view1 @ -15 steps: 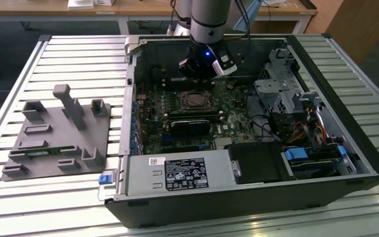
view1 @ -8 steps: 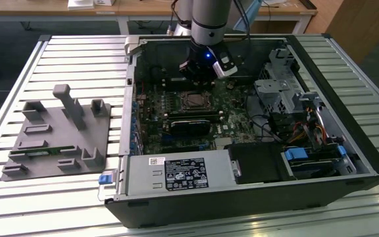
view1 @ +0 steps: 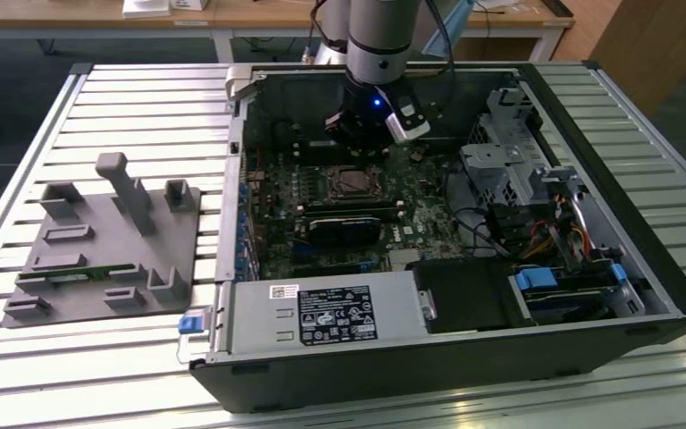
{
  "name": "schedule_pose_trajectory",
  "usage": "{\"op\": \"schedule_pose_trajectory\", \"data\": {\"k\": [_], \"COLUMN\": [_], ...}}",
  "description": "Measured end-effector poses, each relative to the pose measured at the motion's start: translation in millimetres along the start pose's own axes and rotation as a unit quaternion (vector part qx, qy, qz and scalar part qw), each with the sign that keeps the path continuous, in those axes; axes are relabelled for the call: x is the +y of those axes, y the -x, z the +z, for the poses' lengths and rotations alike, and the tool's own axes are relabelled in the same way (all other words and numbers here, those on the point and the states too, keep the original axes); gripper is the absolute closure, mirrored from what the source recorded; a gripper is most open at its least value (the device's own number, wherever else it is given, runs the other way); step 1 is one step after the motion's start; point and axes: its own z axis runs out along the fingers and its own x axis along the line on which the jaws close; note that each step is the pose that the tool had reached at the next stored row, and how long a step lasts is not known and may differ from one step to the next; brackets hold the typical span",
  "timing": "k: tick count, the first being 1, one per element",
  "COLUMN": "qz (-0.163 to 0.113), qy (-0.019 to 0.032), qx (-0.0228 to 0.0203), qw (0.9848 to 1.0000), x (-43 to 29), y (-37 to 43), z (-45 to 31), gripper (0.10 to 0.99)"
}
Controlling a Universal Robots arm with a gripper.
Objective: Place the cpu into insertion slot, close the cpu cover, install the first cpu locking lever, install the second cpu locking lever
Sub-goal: 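Install the first cpu locking lever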
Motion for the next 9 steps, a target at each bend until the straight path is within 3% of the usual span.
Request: {"op": "schedule_pose_trajectory", "data": {"k": [5,9], "qz": [0.000,0.000], "qy": [0.0020,0.0019], "qx": [0.0000,0.0001], "qw": [1.0000,1.0000], "x": [0.4,0.8], "y": [0.2,0.1], "z": [0.2,-6.4], "gripper": [0.980,0.980]}}
